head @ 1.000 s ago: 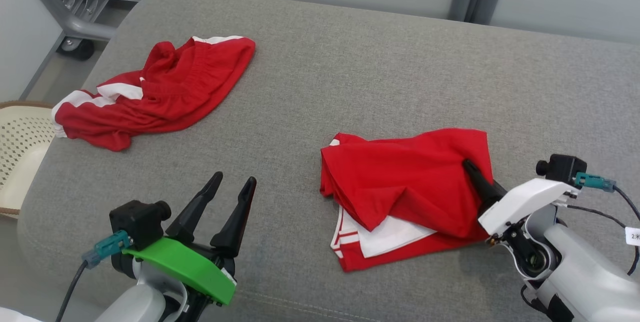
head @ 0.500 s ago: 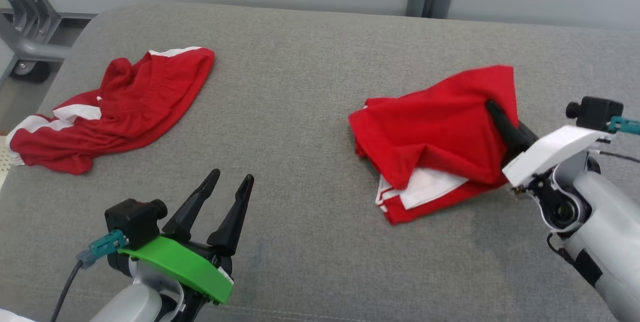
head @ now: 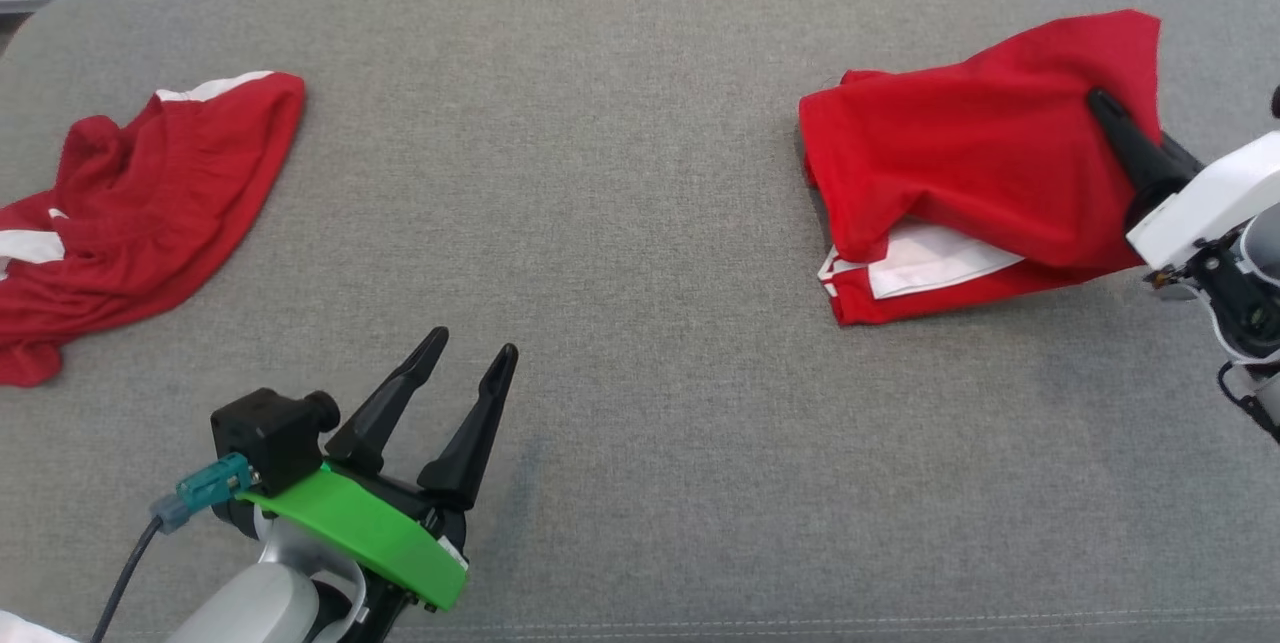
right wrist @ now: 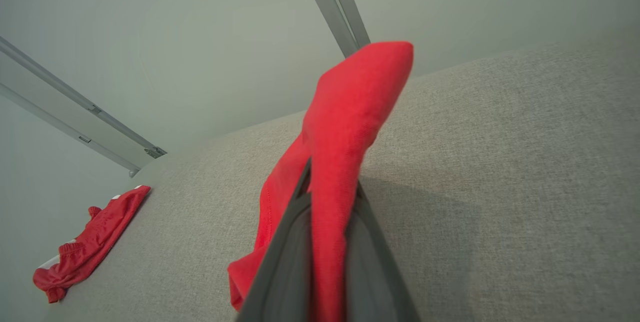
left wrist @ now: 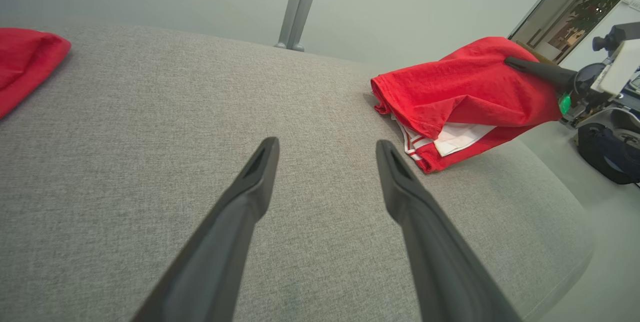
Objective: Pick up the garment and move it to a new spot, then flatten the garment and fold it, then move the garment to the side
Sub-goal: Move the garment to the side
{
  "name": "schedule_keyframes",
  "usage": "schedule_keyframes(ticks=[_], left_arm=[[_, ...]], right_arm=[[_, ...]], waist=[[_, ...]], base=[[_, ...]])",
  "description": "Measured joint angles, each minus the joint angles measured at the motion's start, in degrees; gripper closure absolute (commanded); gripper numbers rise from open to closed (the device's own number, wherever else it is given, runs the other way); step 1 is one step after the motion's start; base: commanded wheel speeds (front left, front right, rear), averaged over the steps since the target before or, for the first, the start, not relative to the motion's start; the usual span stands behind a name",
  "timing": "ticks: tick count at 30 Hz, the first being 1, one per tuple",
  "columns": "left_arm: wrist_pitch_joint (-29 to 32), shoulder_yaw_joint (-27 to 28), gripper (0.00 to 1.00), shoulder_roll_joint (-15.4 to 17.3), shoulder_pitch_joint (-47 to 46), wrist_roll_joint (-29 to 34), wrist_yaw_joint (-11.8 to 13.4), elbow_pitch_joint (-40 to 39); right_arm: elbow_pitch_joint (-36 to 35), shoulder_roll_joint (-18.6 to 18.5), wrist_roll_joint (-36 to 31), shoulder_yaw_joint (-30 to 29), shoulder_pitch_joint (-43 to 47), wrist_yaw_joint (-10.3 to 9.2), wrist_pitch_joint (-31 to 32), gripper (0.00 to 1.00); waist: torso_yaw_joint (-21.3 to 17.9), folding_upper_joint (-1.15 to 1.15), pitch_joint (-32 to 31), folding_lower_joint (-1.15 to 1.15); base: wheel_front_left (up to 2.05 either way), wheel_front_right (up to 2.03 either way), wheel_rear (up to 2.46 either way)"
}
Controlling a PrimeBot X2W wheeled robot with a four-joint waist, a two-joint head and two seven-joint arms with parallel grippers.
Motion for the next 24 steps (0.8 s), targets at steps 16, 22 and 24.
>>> schedule_keyframes(ticks=[16,22,24], left_arm=[[0.8,1.6,0.0,1.2,-7.2,3.5,0.0,-6.1],[0.4,2.3,0.0,1.3,-10.3,5.1,0.0,-8.9],[0.3,2.6,0.0,1.3,-11.3,6.0,0.0,-9.5]], right_arm=[[1.0,-13.3,-2.3,-3.1,-8.0,0.49,3.8,1.0],[2.5,-17.5,-3.3,-5.2,-9.8,0.48,3.7,1.0],[3.0,-18.7,-3.9,-5.9,-10.7,0.34,3.2,1.0]], waist=[[-3.3,0.0,11.4,0.0],[-3.6,0.0,15.7,0.0],[-3.6,0.0,17.1,0.0]], base=[[0.0,0.0,0.0],[0.0,0.0,0.0],[0.0,0.0,0.0]])
